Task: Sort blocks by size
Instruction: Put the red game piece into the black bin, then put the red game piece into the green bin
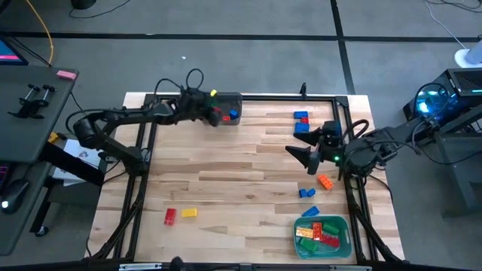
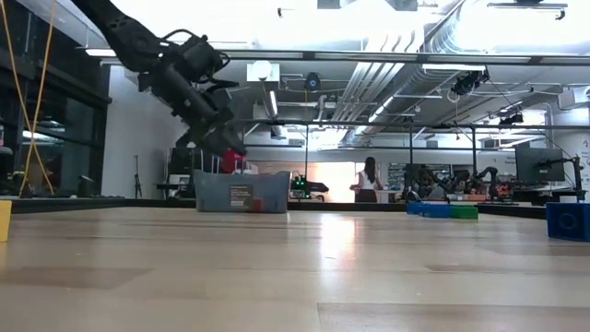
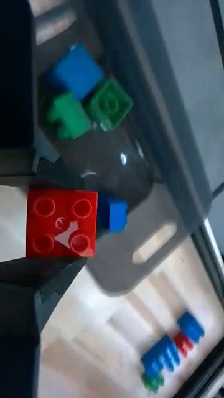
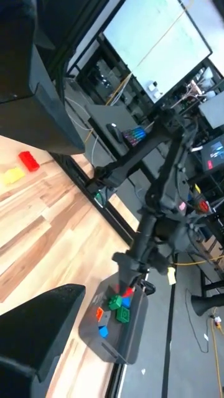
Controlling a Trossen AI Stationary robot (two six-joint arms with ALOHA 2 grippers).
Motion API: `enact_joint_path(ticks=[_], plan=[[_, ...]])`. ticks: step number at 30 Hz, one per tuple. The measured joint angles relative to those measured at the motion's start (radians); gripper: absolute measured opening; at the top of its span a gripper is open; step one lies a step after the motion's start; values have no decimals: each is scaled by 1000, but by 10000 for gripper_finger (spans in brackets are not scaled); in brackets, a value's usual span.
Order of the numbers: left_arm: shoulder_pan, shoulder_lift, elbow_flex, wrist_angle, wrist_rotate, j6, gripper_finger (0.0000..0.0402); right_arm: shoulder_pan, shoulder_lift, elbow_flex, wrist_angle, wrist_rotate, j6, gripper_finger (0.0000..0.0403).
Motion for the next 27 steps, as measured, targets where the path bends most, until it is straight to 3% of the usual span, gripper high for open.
enact_joint_path(ticks=[7,11,13,16,18,21,27], plan=[[27,4,55,16,3,79,235,-27,28,0,6,-26,3,353],[21,1,115,-82,16,75,276,-39,28,0,11,-28,2,353],[14,-8,156,-189,78,26,284,-41,28,0,11,-29,1,353],[-29,-50,168,-291,250,-13,286,-41,28,0,10,-40,-5,353],[-112,-109,142,-342,312,-27,284,-41,30,0,5,-64,-7,353],[-305,-235,73,-374,280,-78,282,-41,35,0,-10,-83,-8,353],[-861,-450,-83,-393,-32,-406,282,-39,46,0,-44,-156,0,353]])
